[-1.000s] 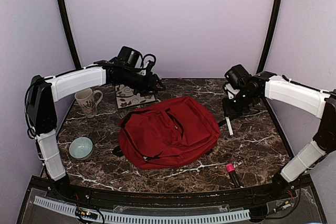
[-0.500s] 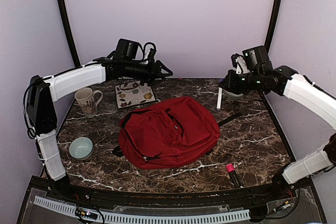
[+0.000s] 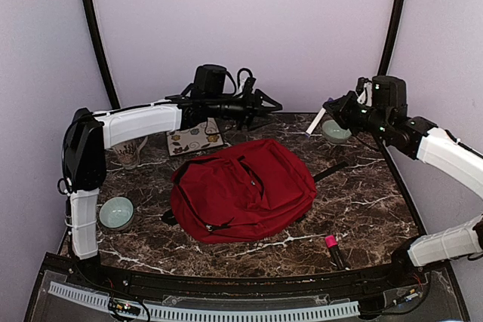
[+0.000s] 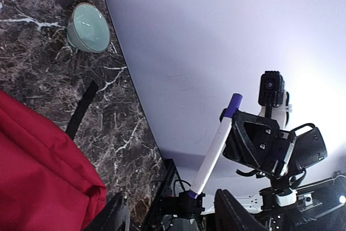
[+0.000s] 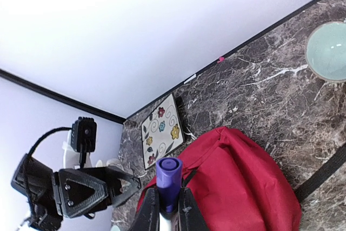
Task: Pack the student bag
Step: Pass from the right arm to the left
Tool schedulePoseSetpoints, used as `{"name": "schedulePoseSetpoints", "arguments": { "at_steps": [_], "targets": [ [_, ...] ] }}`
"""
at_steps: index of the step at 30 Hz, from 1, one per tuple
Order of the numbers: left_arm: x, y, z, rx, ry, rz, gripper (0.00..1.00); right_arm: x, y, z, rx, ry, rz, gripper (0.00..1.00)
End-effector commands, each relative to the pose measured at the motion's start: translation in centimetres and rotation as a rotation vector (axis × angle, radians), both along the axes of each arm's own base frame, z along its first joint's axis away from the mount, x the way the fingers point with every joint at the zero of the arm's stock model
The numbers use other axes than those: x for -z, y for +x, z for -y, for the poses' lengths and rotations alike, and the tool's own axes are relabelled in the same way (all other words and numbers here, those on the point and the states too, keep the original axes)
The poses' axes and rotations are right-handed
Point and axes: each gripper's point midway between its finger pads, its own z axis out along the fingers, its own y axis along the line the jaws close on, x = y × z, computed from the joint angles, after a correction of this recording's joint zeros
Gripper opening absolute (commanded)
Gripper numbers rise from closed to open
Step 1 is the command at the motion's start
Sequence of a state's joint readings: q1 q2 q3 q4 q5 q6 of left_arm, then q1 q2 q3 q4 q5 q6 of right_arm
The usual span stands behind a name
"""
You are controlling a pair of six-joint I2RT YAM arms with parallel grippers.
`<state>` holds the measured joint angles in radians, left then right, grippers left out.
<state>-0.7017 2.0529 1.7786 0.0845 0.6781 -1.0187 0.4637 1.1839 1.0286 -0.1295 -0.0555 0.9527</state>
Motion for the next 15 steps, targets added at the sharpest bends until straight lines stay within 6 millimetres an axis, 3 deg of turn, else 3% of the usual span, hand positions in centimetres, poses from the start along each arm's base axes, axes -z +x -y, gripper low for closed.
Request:
{"name": "schedulePoseSetpoints", "arguments": {
  "at_steps": [1, 9, 11, 15],
  "targets": [
    [-4.6, -1.4, 1.3, 0.096, -0.135, -0.011, 0.57, -2.7, 0.5, 1.5, 0.076, 0.154, 0.063, 0.0],
    [-3.4, -3.0, 3.0, 0.172, -0.143, -0.257, 0.56, -3.1, 1.8, 1.3, 0.084, 0.169, 0.093, 0.0],
    [-3.1, -3.2, 3.4, 0.178, -0.151, -0.324, 0.56, -3.1, 1.9, 1.1, 0.109, 0.3, 0.031, 0.0],
    [-3.7, -3.6, 4.2, 0.168, -0.247, -0.438, 0.56, -2.9, 2.2, 0.5, 0.085, 0.316, 0.03, 0.0]
  ]
}}
